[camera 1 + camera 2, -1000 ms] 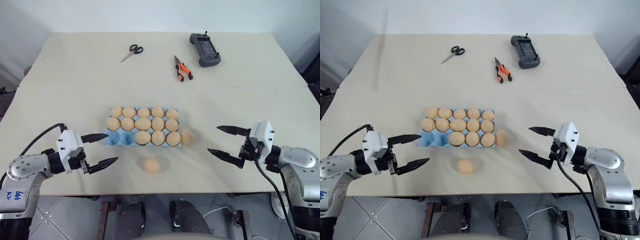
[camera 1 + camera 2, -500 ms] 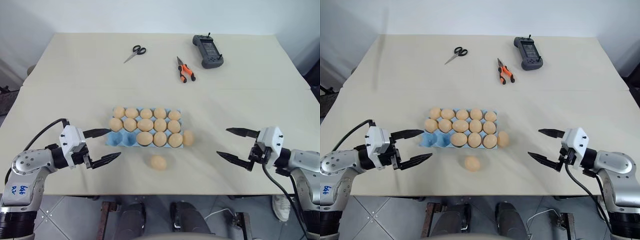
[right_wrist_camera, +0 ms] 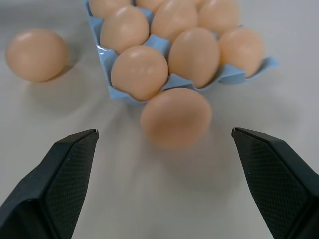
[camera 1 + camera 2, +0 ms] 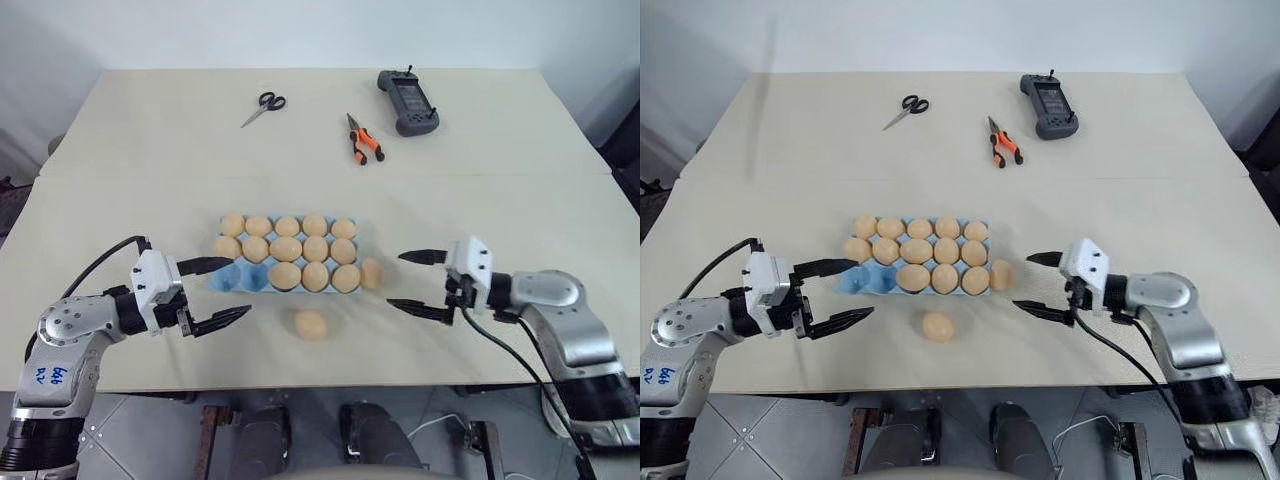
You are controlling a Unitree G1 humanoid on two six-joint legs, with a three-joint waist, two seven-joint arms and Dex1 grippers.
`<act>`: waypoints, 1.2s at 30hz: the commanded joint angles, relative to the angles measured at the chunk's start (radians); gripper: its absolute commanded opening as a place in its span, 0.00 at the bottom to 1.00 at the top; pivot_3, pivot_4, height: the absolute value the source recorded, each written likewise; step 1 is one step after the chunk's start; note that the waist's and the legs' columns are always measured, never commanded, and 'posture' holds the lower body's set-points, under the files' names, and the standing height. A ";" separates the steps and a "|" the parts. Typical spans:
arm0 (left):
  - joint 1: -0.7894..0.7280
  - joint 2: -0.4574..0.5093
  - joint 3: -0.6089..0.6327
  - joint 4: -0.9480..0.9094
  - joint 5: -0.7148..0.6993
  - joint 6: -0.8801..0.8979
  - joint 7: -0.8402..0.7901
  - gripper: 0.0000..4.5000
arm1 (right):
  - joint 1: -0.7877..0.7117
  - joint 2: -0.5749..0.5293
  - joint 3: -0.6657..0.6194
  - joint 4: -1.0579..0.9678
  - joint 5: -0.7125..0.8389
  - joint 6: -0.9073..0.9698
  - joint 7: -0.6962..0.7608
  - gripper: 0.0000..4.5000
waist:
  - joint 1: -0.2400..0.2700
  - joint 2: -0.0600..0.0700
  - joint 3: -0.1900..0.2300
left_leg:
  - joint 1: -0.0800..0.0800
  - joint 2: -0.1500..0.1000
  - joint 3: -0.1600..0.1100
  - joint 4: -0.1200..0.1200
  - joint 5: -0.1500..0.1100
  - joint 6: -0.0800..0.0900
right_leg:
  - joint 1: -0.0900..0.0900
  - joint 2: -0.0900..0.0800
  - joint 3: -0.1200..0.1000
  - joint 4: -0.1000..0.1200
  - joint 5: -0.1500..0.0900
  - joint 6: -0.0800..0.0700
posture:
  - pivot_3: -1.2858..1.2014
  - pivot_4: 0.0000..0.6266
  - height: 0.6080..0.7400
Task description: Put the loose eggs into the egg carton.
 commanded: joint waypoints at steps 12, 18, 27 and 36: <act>-0.005 -0.026 -0.048 -0.068 -0.009 0.000 0.004 1.00 | -0.164 0.111 0.063 0.279 -0.082 -0.152 0.041 0.79 | 0.003 0.000 0.000 | -0.001 0.000 0.000 0.000 -0.001 0.000 | -0.001 0.000 -0.001 0.001 0.000 0.000 | 0.52 0.24 1.00; 0.017 -0.033 -0.024 -0.068 -0.006 -0.006 0.037 1.00 | -0.148 0.073 0.023 0.267 -0.061 -0.153 0.063 0.50 | 0.002 0.000 0.000 | -0.001 0.000 0.000 0.000 -0.001 0.000 | -0.001 0.000 -0.001 0.001 0.000 0.000 | 0.52 0.24 1.00; 0.121 -0.032 0.102 -0.070 -0.011 -0.019 0.106 1.00 | -0.154 -0.034 -0.023 0.103 0.044 -0.035 0.166 0.50 | -0.003 0.000 0.000 | 0.000 0.001 0.000 0.000 -0.001 0.000 | -0.001 0.001 -0.001 0.000 0.000 0.000 | 0.52 0.24 1.00; 0.217 -0.045 0.189 -0.074 -0.014 -0.037 0.146 1.00 | -0.356 0.204 0.180 -0.170 0.057 0.298 -0.011 0.50 | -0.017 0.000 0.000 | 0.000 0.002 -0.001 0.000 0.000 -0.001 | -0.002 0.002 -0.002 0.002 0.001 -0.001 | 0.52 0.24 1.00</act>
